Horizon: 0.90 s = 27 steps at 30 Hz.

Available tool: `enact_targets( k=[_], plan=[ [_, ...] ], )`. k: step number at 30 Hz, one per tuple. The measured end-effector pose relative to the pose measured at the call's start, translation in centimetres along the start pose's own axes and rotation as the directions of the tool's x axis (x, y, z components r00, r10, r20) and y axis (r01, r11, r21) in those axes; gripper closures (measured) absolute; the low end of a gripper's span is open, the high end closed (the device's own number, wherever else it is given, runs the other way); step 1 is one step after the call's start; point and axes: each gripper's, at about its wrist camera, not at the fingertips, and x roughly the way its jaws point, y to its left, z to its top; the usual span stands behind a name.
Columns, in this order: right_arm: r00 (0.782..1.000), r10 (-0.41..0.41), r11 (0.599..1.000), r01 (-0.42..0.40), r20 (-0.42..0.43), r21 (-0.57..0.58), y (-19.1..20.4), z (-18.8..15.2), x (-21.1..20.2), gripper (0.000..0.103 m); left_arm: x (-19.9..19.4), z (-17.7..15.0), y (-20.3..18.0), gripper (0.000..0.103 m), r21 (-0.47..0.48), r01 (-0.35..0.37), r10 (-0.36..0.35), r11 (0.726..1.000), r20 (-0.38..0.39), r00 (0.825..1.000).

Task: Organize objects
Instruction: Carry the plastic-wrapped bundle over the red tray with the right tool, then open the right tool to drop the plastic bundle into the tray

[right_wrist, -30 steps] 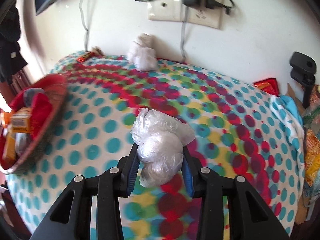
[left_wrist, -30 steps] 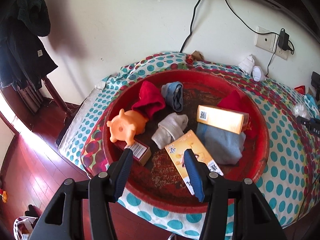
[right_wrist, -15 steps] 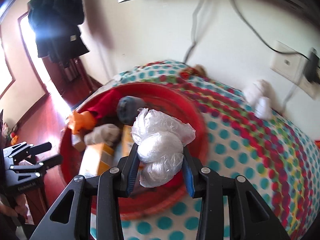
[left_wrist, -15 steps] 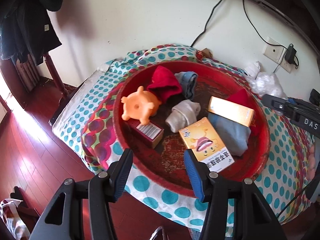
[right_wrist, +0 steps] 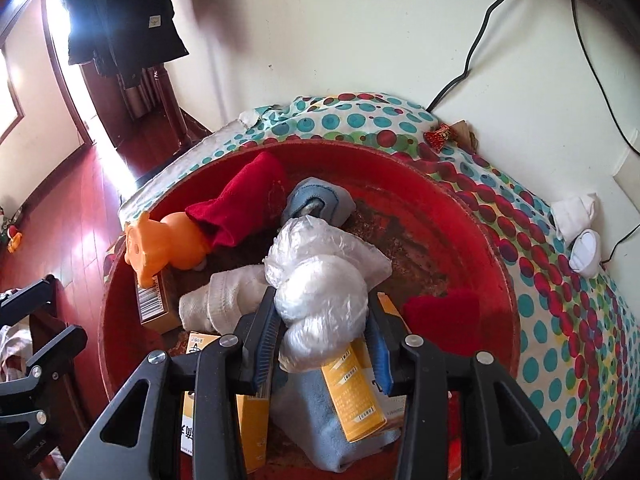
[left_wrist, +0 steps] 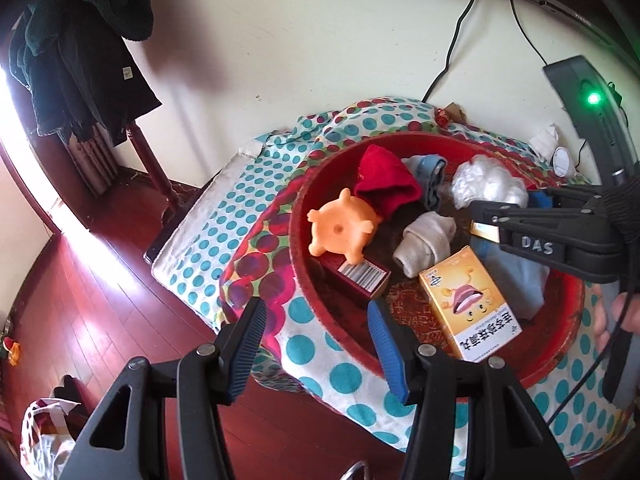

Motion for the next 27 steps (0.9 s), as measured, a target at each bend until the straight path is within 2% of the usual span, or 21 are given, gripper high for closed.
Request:
enact_targets(
  k=[2,4,8,10,15,18,24,27],
  plan=[
    [1.000,0.003,1.000,-0.003,-0.009,-0.003,0.3,0.0,0.1,0.059,0.0,0.1,0.1,0.049,-0.027,0.023,-0.023,0.999,-0.001,1.000],
    [1.000,-0.007,1.000,0.007,0.004,0.004,0.4,-0.2,-0.3,0.032,0.1,0.2,0.1,0.049,-0.038,0.027,-0.028,0.999,-0.002,1.000],
    [0.999,0.007,1.000,-0.008,0.040,0.014,0.4,-1.1,-2.7,0.016,-0.1,0.3,0.0,0.049,-0.033,0.012,-0.012,0.999,0.011,1.000],
    [0.999,0.013,1.000,-0.014,0.047,0.021,0.3,-1.9,-4.0,0.002,-0.1,0.5,-0.4,0.049,-0.012,-0.002,0.002,1.000,-0.002,1.000],
    [1.000,-0.018,0.999,0.017,0.018,0.039,-0.3,-5.2,-6.9,0.000,0.2,0.4,-0.9,0.049,-0.022,0.036,-0.037,0.999,-0.025,0.999],
    [0.999,0.029,0.997,-0.027,-0.030,0.077,-0.6,-7.3,-7.3,0.000,0.5,0.5,-1.2,0.049,-0.040,0.061,-0.063,0.997,-0.044,0.997],
    [0.996,0.040,0.996,-0.033,-0.075,0.088,0.1,-9.6,-7.4,0.000,0.1,0.5,-3.0,0.049,0.001,0.032,-0.032,1.000,-0.041,0.999],
    [0.998,0.008,0.997,-0.002,-0.066,0.082,0.3,-10.3,-7.8,0.000,-0.7,0.5,-3.9,0.048,0.018,0.053,-0.053,0.998,-0.016,0.998]
  ],
)
